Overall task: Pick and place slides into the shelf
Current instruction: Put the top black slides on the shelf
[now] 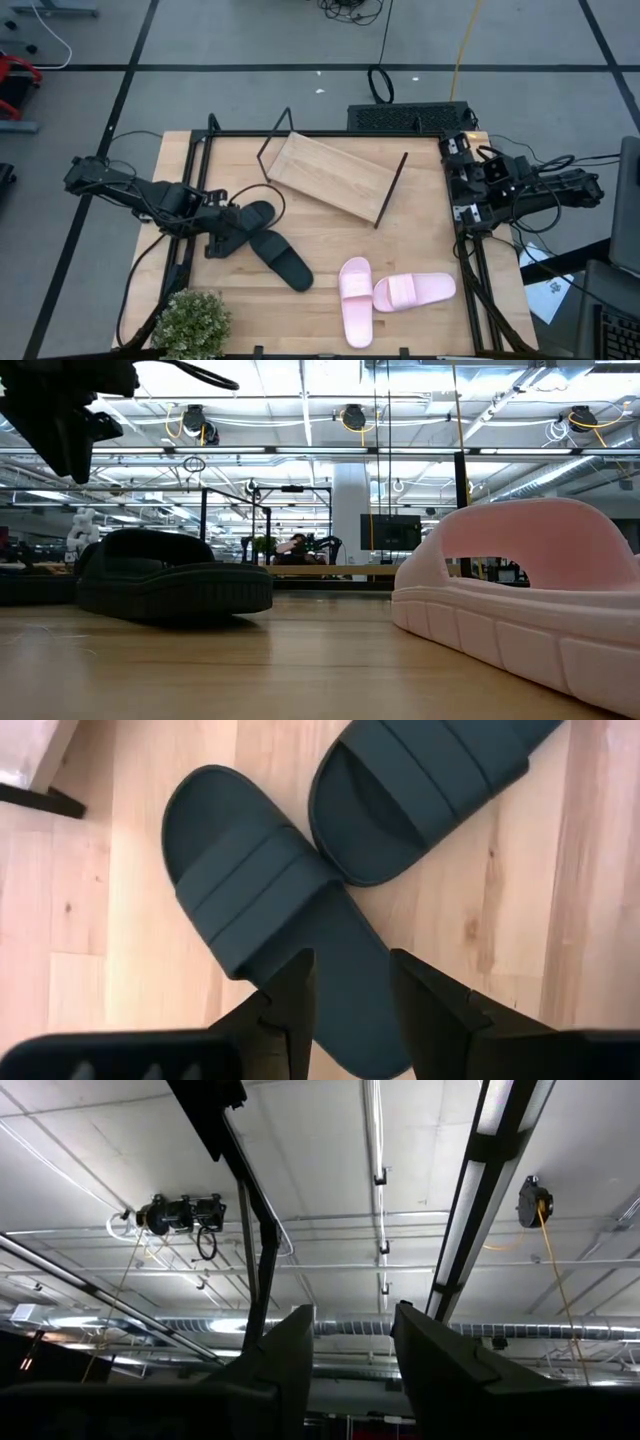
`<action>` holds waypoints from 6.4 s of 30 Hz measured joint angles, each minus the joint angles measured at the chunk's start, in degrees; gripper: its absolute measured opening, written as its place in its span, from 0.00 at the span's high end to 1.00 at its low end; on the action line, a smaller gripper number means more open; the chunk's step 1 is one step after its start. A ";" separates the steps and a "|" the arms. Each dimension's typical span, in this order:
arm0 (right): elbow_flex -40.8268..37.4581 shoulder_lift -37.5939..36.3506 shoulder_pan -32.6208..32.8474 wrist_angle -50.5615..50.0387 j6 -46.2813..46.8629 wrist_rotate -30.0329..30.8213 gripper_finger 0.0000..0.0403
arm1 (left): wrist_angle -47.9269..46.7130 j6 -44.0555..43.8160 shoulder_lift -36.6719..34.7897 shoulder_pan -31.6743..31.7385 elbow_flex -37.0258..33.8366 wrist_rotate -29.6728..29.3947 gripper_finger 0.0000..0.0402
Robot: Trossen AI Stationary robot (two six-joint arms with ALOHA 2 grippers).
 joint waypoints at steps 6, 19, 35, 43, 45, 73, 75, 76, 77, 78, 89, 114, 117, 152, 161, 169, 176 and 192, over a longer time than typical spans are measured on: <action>0.00 0.00 0.00 -0.18 0.00 0.00 0.68 | -0.21 3.92 0.00 -0.29 0.00 -1.73 0.69; 0.00 0.00 0.00 -0.19 0.04 -0.20 0.68 | -0.72 14.77 3.95 -3.81 0.00 -9.25 0.69; 0.00 -0.02 0.00 -0.19 0.04 -0.24 0.68 | 3.31 19.16 12.77 -7.78 0.00 -15.69 0.69; 0.00 0.00 0.00 -0.19 1.21 -0.26 0.68 | 3.26 17.38 12.74 -8.63 -3.47 -15.71 0.69; 0.00 0.00 -0.01 -0.18 1.96 -0.26 0.68 | 3.22 17.13 13.00 -9.38 -4.24 -16.06 0.69; 0.00 0.00 -0.02 -0.19 1.64 -0.26 0.68 | 3.48 16.08 13.88 -11.28 -4.00 -17.84 0.69; 0.00 -0.02 -0.02 -0.17 1.57 -0.27 0.68 | 3.58 16.06 14.31 -11.21 -4.00 -17.90 0.69; 0.00 -0.02 -0.02 -0.18 1.56 -0.27 0.68 | 3.60 16.08 14.82 -11.00 -4.00 -17.86 0.69; 0.00 0.00 0.00 -0.19 1.55 -0.26 0.68 | 3.65 16.10 15.51 -10.86 -4.00 -17.75 0.69; 0.00 0.00 -0.01 -0.19 1.55 -0.26 0.68 | 3.72 16.16 16.06 -10.65 -4.00 -17.57 0.69; 0.00 -0.02 -0.01 -0.18 1.54 -0.27 0.68 | 3.71 16.37 22.17 -7.88 -3.99 -17.40 0.69; -0.02 -0.02 -0.02 -0.19 1.53 -0.28 0.68 | 3.60 16.05 24.65 -7.74 -3.85 -18.51 0.69; -0.02 -0.02 0.00 -0.19 1.53 -0.28 0.68 | 3.86 16.23 24.65 -7.74 -3.91 -18.39 0.69; -0.02 -0.11 -0.01 -0.17 1.53 -0.11 0.68 | 7.27 7.78 32.43 -7.44 -3.93 -22.64 0.99; -0.02 -0.11 -0.02 -0.21 1.55 -0.02 0.68 | -1.43 5.66 23.48 -9.31 0.33 -21.92 1.00; -0.02 -0.11 0.00 -0.80 1.55 0.00 0.68 | -7.60 4.93 17.55 -8.09 6.81 -29.05 1.00; -0.02 -0.11 0.00 -1.36 1.55 0.00 0.68 | -8.63 9.00 17.57 -6.88 17.62 -34.70 1.00; -0.04 -0.15 0.00 -1.43 1.38 0.48 0.68 | 26.07 47.65 35.71 13.56 36.15 -41.51 1.00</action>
